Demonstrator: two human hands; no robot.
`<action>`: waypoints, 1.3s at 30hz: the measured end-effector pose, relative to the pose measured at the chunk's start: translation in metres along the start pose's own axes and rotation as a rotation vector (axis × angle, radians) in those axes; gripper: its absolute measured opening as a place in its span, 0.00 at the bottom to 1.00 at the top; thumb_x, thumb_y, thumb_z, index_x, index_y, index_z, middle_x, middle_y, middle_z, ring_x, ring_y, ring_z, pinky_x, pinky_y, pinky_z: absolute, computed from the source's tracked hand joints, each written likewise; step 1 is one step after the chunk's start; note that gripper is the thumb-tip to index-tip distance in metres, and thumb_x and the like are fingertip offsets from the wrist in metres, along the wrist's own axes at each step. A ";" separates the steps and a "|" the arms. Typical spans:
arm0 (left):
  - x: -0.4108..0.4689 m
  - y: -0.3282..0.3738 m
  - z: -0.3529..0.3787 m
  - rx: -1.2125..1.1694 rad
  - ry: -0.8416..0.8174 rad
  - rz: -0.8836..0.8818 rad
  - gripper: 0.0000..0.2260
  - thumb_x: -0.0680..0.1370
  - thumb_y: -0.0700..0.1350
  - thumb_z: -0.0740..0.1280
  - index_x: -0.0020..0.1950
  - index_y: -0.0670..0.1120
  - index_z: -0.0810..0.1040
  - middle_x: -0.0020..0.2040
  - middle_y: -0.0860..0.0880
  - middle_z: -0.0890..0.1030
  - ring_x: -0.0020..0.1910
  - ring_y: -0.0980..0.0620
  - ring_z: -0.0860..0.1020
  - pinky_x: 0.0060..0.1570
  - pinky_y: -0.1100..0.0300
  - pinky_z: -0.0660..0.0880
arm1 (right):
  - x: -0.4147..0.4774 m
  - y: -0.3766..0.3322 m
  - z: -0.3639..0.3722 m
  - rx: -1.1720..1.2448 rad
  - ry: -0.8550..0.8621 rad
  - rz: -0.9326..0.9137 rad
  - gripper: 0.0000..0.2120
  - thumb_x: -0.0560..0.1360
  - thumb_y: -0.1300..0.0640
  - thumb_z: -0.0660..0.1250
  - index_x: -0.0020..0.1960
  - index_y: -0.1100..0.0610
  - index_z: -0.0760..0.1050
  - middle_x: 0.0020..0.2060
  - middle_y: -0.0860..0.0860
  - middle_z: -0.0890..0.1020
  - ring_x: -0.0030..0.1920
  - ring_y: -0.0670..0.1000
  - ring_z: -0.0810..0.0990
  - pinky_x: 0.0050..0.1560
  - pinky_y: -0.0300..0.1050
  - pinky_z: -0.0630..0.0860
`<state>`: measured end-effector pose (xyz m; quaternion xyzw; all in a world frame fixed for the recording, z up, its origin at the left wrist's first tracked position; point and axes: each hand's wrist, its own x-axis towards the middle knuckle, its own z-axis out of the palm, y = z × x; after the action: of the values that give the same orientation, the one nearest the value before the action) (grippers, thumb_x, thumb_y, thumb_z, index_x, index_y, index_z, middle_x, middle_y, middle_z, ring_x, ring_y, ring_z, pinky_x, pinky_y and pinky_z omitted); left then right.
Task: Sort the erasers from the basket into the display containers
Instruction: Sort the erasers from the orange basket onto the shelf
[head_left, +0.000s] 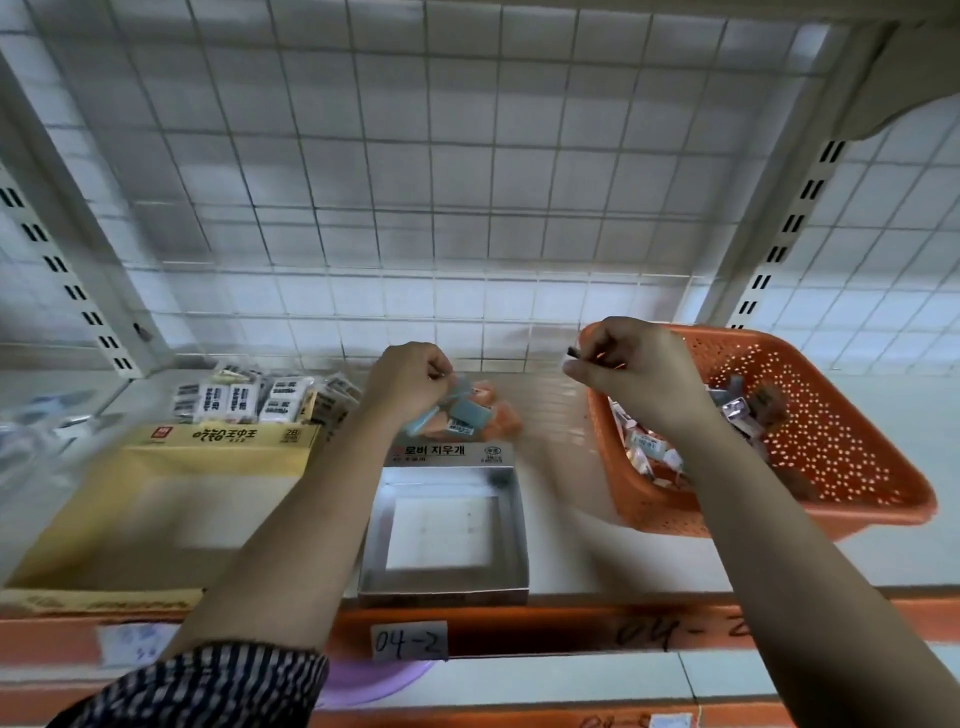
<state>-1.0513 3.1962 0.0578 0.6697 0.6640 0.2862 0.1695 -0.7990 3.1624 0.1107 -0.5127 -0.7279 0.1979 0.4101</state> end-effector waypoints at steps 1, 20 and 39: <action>-0.001 -0.001 -0.002 0.026 -0.007 0.016 0.09 0.75 0.46 0.72 0.55 0.47 0.81 0.52 0.50 0.82 0.51 0.51 0.79 0.52 0.56 0.75 | 0.000 -0.004 -0.001 0.000 -0.007 -0.003 0.08 0.69 0.55 0.77 0.37 0.52 0.77 0.33 0.45 0.82 0.33 0.43 0.78 0.37 0.37 0.71; -0.114 -0.088 -0.150 0.231 0.427 0.263 0.12 0.77 0.51 0.64 0.54 0.46 0.81 0.49 0.49 0.82 0.48 0.48 0.81 0.46 0.51 0.78 | 0.008 -0.121 0.133 0.273 -0.238 -0.099 0.05 0.71 0.60 0.75 0.41 0.56 0.78 0.34 0.43 0.81 0.32 0.43 0.80 0.34 0.31 0.71; -0.180 -0.352 -0.260 0.286 0.654 -0.166 0.12 0.76 0.48 0.62 0.49 0.45 0.82 0.48 0.47 0.83 0.46 0.43 0.80 0.42 0.55 0.73 | 0.049 -0.249 0.334 0.109 -0.478 -0.250 0.05 0.71 0.60 0.75 0.43 0.56 0.79 0.41 0.47 0.83 0.39 0.49 0.82 0.37 0.29 0.73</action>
<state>-1.4799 3.0007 0.0183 0.5037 0.7684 0.3748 -0.1242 -1.2180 3.1522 0.1112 -0.3346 -0.8501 0.3000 0.2747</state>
